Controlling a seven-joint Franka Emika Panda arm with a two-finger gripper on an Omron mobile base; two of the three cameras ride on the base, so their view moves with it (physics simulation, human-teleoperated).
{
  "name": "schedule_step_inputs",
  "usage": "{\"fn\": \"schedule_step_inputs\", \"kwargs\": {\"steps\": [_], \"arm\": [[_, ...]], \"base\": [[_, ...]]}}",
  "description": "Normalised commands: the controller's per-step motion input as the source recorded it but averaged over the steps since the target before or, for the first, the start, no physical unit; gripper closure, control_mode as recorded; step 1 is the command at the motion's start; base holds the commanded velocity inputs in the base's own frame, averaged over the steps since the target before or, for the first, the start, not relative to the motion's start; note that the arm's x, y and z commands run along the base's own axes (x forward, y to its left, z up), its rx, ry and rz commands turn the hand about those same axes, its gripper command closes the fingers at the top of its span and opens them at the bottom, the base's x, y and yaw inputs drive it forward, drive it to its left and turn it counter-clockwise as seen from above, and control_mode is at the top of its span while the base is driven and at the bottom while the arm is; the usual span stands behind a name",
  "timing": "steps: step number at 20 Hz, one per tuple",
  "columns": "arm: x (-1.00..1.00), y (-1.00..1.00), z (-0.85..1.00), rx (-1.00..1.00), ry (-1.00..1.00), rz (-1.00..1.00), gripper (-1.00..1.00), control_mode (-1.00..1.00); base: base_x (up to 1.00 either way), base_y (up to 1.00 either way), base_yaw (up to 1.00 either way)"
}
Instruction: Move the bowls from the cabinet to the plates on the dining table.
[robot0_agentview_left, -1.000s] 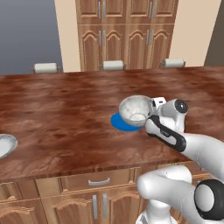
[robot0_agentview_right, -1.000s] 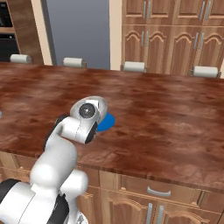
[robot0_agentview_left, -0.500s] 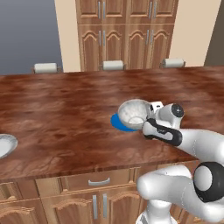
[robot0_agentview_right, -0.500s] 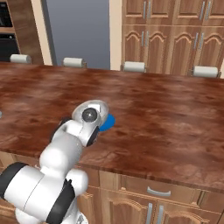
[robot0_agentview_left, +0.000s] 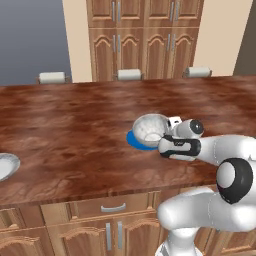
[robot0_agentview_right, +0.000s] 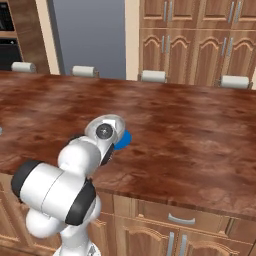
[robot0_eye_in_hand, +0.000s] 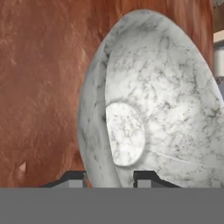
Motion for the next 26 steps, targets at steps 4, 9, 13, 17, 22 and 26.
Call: {"fn": "schedule_step_inputs", "kwargs": {"steps": [4, 9, 13, 17, 22, 26], "arm": [[0.30, 0.00, -0.15, 0.01, 0.00, 0.00, 1.00, -1.00], [0.30, 0.00, -0.18, 0.02, 0.00, 0.00, 1.00, -1.00], [0.26, 0.00, -0.18, 0.01, 0.00, 0.00, 1.00, -1.00], [0.17, 0.00, -0.15, 0.02, 0.00, 0.00, 1.00, -1.00], [0.13, 0.00, -0.14, 0.02, 0.00, 0.00, 1.00, -1.00], [0.05, 0.00, -0.06, 0.04, 0.00, 0.00, 1.00, -1.00]], "base": [[0.00, 0.00, 0.00], [0.00, 0.00, 0.00], [0.00, 0.00, 0.00], [0.00, 0.00, 0.00], [0.00, 0.00, 0.00], [0.00, 0.00, 0.00]]}}
